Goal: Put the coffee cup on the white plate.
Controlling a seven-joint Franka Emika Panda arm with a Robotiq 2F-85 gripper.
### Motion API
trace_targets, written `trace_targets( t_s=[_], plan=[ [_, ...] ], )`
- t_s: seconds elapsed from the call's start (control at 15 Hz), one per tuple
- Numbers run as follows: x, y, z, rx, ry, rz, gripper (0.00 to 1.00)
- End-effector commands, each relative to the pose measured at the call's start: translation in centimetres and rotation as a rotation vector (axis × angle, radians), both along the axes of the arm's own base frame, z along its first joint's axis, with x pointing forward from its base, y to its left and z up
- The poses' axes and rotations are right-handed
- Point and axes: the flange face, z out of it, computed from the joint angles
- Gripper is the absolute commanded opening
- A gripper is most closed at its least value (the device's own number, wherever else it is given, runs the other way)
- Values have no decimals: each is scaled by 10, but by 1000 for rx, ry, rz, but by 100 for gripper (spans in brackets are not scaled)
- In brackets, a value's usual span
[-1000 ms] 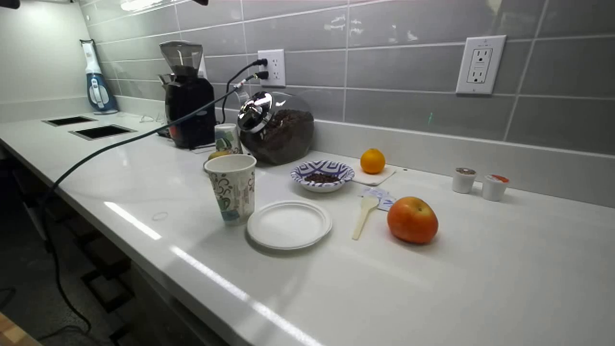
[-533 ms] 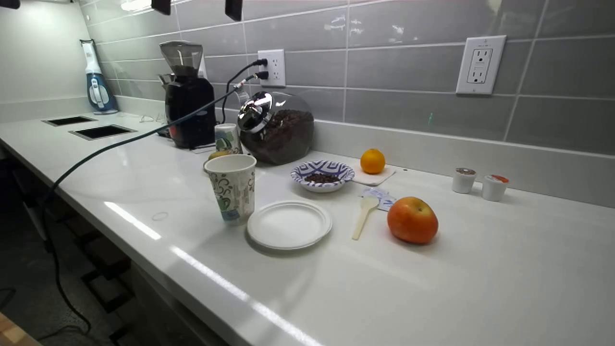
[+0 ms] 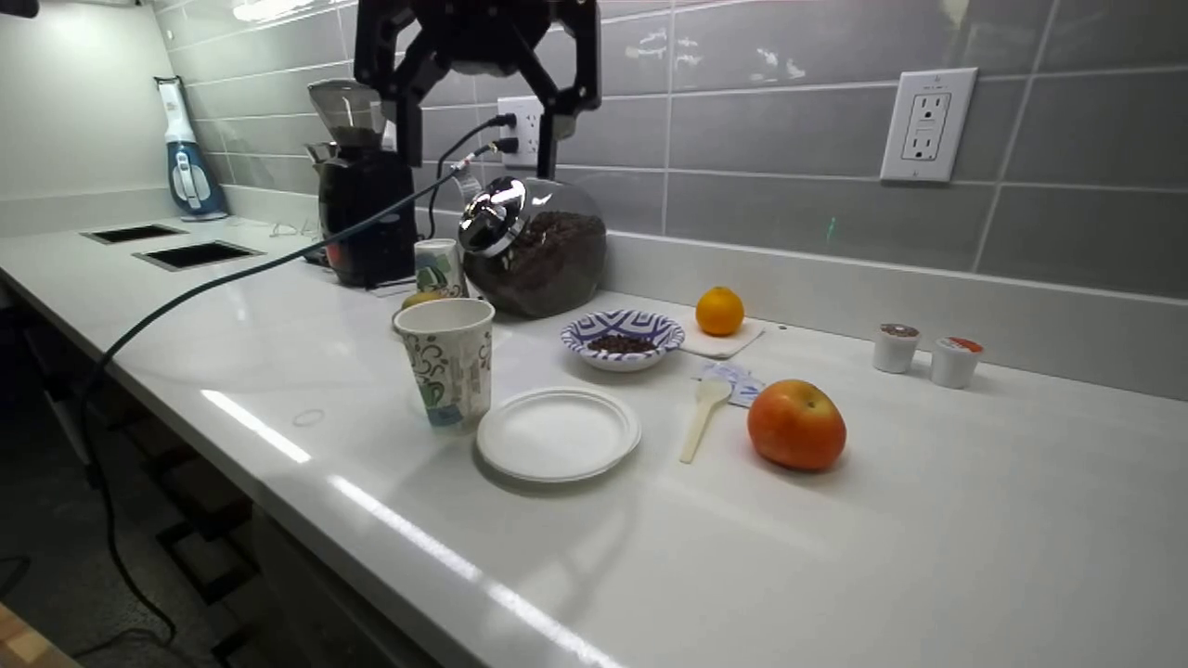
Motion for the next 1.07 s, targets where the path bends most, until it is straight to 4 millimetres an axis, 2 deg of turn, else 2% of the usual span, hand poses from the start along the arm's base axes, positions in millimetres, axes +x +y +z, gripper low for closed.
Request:
trace_targets(
  t_s=[0.0,0.27,0.53,1.0],
  plan=[
    [1,1,1,-1,-1,2,100],
    [0,3,6,-4,-12,5,100],
    [6,9,-7,-10,-55,28,100],
    [14,18,-50,-14,-143,59,100]
  ],
)
